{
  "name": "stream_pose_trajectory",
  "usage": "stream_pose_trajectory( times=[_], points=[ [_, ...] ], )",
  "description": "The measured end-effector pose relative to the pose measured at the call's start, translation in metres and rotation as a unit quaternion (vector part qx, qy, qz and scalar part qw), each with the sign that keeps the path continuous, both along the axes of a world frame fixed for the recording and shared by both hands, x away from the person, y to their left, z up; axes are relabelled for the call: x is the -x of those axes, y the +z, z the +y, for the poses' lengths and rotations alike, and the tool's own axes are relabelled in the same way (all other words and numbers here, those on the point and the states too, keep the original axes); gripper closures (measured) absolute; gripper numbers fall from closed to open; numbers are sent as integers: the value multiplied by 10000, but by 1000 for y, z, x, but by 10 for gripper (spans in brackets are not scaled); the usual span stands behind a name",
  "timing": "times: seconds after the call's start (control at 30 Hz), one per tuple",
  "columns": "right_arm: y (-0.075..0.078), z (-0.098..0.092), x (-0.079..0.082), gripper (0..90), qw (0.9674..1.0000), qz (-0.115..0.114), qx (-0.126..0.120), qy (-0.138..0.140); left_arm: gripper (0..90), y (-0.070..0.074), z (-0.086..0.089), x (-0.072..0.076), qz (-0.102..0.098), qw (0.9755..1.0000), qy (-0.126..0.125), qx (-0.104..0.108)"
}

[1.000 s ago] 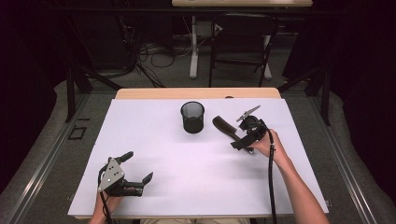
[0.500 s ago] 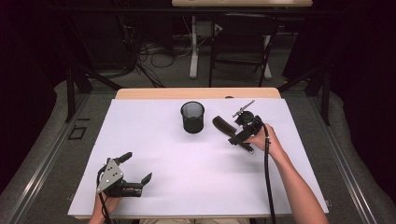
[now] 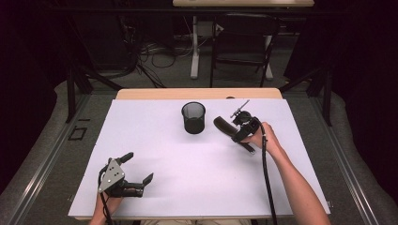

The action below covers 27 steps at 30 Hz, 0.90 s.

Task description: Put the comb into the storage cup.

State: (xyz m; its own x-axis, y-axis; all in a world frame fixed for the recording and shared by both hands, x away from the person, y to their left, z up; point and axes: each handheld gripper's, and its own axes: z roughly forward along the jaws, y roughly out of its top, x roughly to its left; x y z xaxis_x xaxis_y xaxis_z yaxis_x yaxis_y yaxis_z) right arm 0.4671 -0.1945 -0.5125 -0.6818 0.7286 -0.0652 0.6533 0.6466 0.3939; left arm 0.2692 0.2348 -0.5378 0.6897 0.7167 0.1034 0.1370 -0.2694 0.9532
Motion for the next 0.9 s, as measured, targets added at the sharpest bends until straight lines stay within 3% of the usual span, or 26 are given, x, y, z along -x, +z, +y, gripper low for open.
stream_pose_trajectory(
  times=[0.2, 0.3, 0.33, 0.6, 0.83, 0.9],
  points=[
    [-4, 1, -3, 606, 9999, 100, 133, -39, 3, 0, -2, 0, -13, 10000, -37, -52],
    [-2, 3, -4, 630, 9992, 300, 236, -135, 3, 0, -1, 0, -8, 10000, -12, -31],
    [-5, 4, -5, 631, 9995, 238, 139, -120, 3, 0, -1, 0, -5, 10000, -12, -25],
    [-10, 10, -9, 652, 9985, 439, 253, -222, 3, 0, -1, 0, -3, 10000, -23, -12],
    [-14, 10, -12, 713, 9972, 558, 227, -445, 4, 0, 0, 0, -2, 10000, -19, -12],
    [-16, 8, -13, 719, 9970, 559, 81, -536, 4, 0, 0, 0, -1, 10000, -17, -15]
  ],
)
